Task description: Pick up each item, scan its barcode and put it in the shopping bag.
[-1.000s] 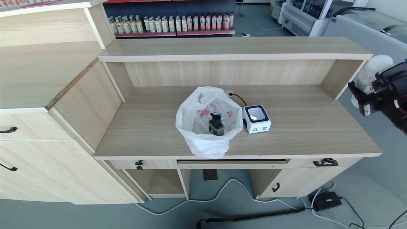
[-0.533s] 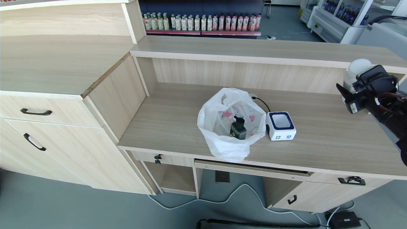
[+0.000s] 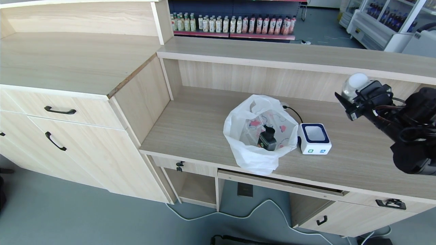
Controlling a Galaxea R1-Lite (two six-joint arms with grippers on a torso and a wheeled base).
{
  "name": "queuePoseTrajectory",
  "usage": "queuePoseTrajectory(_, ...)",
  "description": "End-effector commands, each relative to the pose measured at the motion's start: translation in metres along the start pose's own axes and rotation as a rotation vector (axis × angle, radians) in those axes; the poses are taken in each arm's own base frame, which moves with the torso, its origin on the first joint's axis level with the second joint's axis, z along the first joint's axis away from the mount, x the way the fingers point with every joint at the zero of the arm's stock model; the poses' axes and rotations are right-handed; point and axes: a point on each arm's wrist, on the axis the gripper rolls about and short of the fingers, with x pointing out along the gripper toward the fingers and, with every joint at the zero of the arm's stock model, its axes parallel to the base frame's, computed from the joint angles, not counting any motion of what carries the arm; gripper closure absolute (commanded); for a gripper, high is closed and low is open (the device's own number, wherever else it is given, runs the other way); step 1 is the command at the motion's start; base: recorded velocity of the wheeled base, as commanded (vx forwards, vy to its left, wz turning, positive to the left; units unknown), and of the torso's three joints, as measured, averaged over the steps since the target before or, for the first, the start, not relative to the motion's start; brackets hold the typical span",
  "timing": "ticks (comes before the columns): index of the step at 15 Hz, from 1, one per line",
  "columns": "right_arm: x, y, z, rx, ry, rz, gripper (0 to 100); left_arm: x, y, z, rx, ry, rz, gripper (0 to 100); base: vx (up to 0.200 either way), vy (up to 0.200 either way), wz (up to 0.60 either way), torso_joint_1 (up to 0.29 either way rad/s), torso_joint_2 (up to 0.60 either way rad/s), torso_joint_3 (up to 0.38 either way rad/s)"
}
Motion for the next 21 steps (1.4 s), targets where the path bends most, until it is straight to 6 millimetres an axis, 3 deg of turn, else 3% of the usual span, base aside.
queuePoseTrajectory(1,0.006,0.025,-0.026,0.014,-0.041,0.127,100,0.0,0.0,0.0,0.0,-0.001,0.0,0,0.0,0.0,0.0,0.0,0.0,0.0)
queuePoseTrajectory(14,0.014,0.067,-0.053,-0.116,-0.133,0.18,100,0.0,0.0,0.0,0.0,-0.001,0.0,0,0.0,0.0,0.0,0.0,0.0,0.0)
queuePoseTrajectory(21,0.022,0.078,-0.063,-0.115,-0.143,0.184,100,0.0,0.0,0.0,0.0,-0.001,0.0,0,0.0,0.0,0.0,0.0,0.0,0.0)
